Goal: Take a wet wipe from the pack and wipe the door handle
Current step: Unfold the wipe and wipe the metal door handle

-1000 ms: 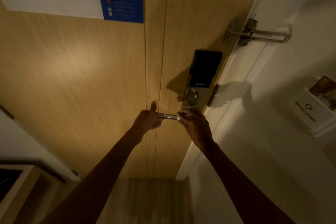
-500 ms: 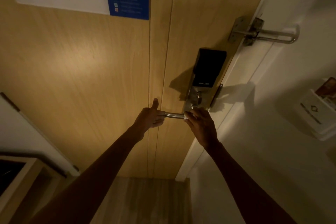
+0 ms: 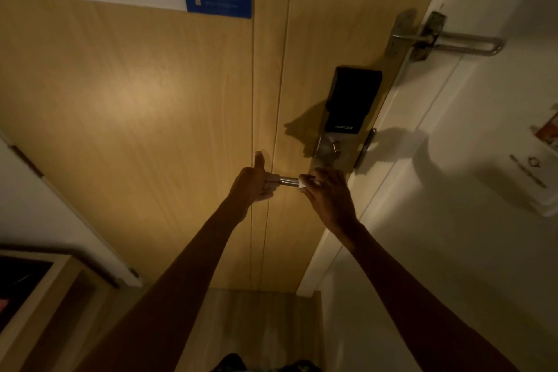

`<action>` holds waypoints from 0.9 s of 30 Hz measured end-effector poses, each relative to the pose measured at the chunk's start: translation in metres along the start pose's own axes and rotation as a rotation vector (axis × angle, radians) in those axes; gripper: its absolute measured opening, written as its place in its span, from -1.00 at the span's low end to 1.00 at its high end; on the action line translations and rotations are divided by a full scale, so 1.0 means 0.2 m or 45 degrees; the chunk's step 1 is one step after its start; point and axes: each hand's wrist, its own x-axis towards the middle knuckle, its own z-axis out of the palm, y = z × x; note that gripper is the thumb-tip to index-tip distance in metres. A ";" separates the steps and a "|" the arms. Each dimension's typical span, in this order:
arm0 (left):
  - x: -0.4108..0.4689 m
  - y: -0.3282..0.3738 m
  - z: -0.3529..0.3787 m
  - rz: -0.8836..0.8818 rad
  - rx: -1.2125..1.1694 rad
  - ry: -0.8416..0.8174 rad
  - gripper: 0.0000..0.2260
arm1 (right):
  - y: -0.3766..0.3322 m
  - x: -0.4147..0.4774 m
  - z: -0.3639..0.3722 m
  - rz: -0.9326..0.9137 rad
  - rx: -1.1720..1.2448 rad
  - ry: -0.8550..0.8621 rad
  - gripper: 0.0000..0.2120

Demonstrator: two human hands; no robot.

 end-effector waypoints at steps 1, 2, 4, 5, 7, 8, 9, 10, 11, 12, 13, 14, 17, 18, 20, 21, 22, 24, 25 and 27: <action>0.00 0.00 0.00 0.006 0.033 0.013 -0.32 | -0.05 0.02 0.02 -0.011 -0.018 -0.023 -0.72; 0.01 0.00 -0.01 0.010 0.068 0.026 -0.31 | -0.08 0.04 0.03 -0.017 -0.027 -0.047 -0.73; 0.01 0.01 -0.02 -0.002 0.099 0.022 -0.29 | -0.10 0.06 0.02 -0.016 -0.019 -0.094 -0.75; 0.01 0.02 -0.03 -0.012 0.107 0.009 -0.28 | -0.08 0.06 0.00 -0.016 -0.001 -0.124 -0.76; 0.01 0.03 -0.03 -0.032 0.118 -0.005 -0.26 | -0.02 0.06 -0.03 -0.039 0.053 -0.209 -0.79; 0.01 0.03 -0.03 -0.039 0.126 -0.010 -0.26 | 0.00 0.08 -0.04 -0.049 0.093 -0.275 -0.82; 0.01 0.03 -0.03 -0.043 0.133 -0.016 -0.25 | 0.00 0.11 -0.05 -0.050 0.145 -0.363 -0.84; 0.02 0.03 -0.04 -0.045 0.137 -0.020 -0.25 | -0.01 0.15 -0.05 -0.040 0.212 -0.463 -0.84; 0.03 0.03 -0.05 -0.047 0.142 -0.024 -0.25 | -0.02 0.18 -0.05 -0.021 0.287 -0.557 -0.81; 0.03 0.02 -0.05 -0.046 0.154 -0.029 -0.25 | -0.03 0.22 -0.05 0.006 0.356 -0.639 -0.77; 0.04 0.02 -0.05 -0.039 0.170 -0.037 -0.26 | -0.04 0.24 -0.05 0.047 0.414 -0.720 -0.74; 0.04 0.03 -0.06 -0.031 0.187 -0.050 -0.27 | -0.03 0.26 -0.06 0.103 0.469 -0.794 -0.71; 0.05 0.04 -0.08 -0.031 0.226 -0.079 -0.27 | 0.00 0.24 -0.07 0.214 0.590 -0.823 -0.67; 0.05 0.04 -0.08 -0.031 0.236 -0.090 -0.27 | 0.00 0.23 -0.07 0.198 0.552 -0.779 -0.67; 0.06 0.04 -0.09 -0.028 0.242 -0.109 -0.26 | -0.04 0.21 -0.05 0.141 0.433 -0.662 -0.72; 0.06 0.04 -0.08 -0.034 0.238 -0.105 -0.25 | -0.07 0.19 -0.04 0.126 0.391 -0.596 -0.75; 0.06 0.05 -0.08 -0.046 0.228 -0.093 -0.25 | -0.10 0.18 -0.02 0.115 0.349 -0.540 -0.78; 0.07 0.04 -0.08 -0.062 0.218 -0.076 -0.24 | -0.14 0.15 0.00 0.104 0.270 -0.475 -0.79; 0.07 0.04 -0.08 -0.066 0.222 -0.078 -0.24 | -0.14 0.15 -0.01 0.110 0.282 -0.482 -0.79; 0.07 0.05 -0.09 -0.074 0.227 -0.104 -0.23 | -0.10 0.22 -0.04 0.118 0.388 -0.645 -0.77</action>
